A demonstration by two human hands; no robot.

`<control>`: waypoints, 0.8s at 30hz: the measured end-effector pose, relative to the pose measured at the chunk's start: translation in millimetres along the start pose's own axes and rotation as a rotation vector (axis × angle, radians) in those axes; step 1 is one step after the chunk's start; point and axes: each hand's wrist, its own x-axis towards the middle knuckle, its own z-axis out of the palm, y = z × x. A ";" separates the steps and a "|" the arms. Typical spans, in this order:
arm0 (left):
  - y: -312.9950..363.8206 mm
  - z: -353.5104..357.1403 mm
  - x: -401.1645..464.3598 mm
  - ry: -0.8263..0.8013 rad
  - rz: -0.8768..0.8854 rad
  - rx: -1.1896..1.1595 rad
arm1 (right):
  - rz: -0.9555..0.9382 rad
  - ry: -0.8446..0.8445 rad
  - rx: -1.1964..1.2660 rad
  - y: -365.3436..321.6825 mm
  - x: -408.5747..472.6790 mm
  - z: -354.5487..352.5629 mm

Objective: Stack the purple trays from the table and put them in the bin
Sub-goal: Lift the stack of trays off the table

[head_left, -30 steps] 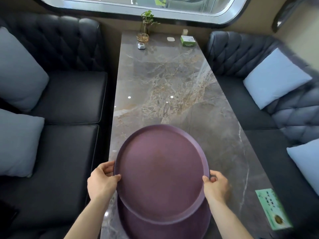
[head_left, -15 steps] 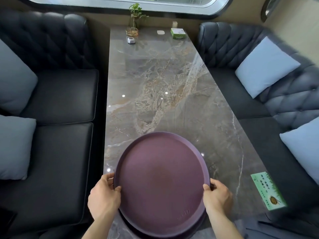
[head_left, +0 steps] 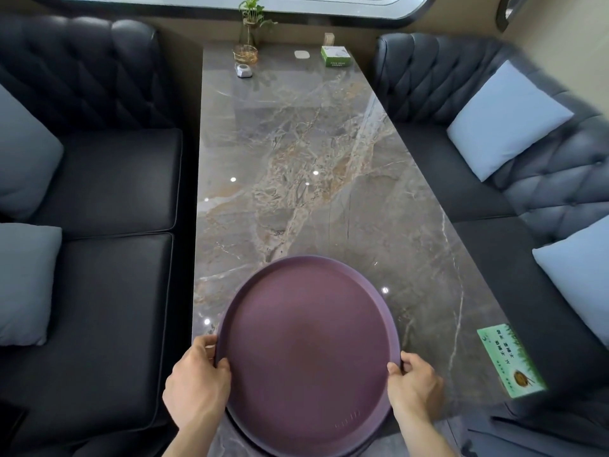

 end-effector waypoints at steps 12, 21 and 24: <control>-4.1 7.7 3.8 -0.023 -0.023 -0.021 | -0.018 -0.087 -0.078 -10.0 2.2 -7.7; -2.2 5.9 21.7 -0.212 -0.064 -0.021 | -0.068 -0.110 -0.130 -8.8 -0.1 -11.4; -3.4 12.1 17.8 -0.176 0.046 0.029 | -0.096 -0.116 -0.152 -8.0 -1.1 -13.8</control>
